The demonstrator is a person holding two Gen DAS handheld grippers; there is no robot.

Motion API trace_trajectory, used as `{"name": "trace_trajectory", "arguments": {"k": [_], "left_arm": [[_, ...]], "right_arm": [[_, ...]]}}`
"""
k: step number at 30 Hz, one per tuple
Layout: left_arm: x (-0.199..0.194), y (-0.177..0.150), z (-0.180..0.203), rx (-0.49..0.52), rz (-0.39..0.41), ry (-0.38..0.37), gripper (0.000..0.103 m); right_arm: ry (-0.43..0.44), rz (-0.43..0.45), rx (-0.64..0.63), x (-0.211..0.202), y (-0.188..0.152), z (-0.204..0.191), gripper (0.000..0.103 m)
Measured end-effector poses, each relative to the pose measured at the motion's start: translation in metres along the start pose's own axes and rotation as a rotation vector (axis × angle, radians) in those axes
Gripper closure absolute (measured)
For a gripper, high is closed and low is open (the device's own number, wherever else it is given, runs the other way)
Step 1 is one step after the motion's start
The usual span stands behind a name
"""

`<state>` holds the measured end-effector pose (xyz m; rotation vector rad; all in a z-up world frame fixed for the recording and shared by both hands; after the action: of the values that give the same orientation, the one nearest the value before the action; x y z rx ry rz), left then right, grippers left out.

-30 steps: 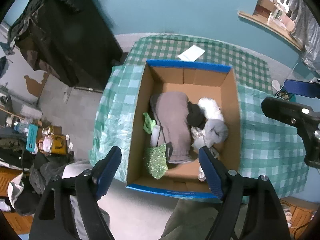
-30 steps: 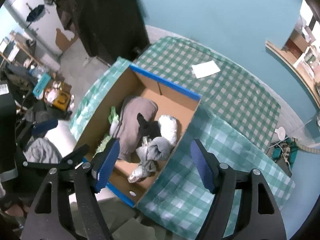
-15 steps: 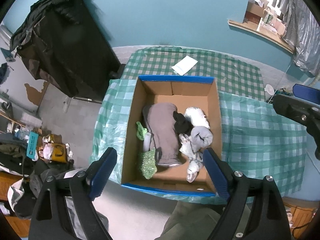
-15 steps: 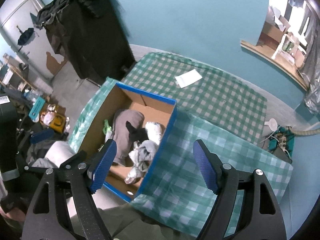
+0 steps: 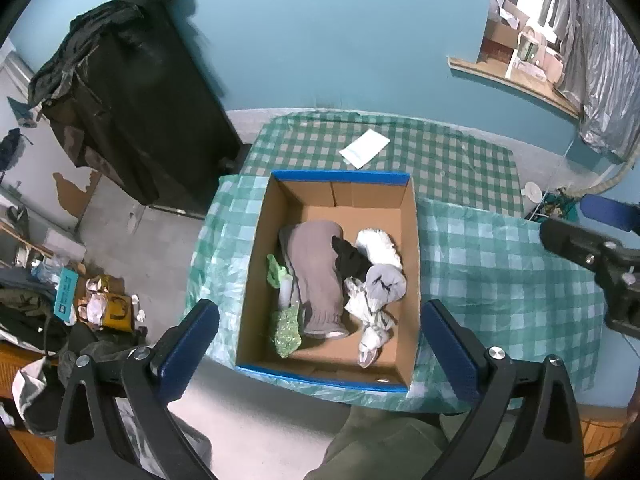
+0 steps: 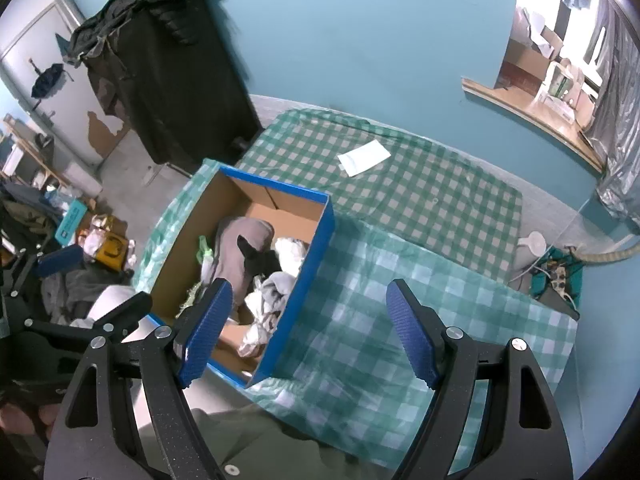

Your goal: Organize soft objects

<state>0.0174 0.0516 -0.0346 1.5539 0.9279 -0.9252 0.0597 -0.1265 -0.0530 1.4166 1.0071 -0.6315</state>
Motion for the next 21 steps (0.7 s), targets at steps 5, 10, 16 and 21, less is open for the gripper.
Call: {"name": "trace_trajectory", "arguments": {"k": [5, 10, 16, 21], "left_arm": [[-0.004, 0.002, 0.006, 0.002, -0.002, -0.014, 0.001], [-0.006, 0.004, 0.007, -0.008, 0.009, 0.002, 0.001], [-0.005, 0.002, 0.009, -0.018, -0.011, -0.001, 0.001], [-0.005, 0.001, 0.013, -0.009, -0.012, 0.003, 0.001]], "right_arm": [[0.001, 0.011, -0.003, -0.005, 0.0, 0.004, 0.024], [0.007, 0.011, -0.012, -0.008, 0.0, 0.006, 0.024], [0.011, 0.007, -0.035, -0.008, 0.0, 0.003, 0.024], [0.009, 0.007, -0.044, -0.007, 0.001, 0.002, 0.024]]}}
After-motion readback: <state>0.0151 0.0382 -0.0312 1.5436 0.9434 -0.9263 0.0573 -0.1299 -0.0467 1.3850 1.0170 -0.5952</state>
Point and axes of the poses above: each gripper's, at about its wrist camera, not at the fingertips, and x roughly the way its jaws point, z to its right, y to its top, the point moved 3 cm from there along x, roughly the way its jaws point
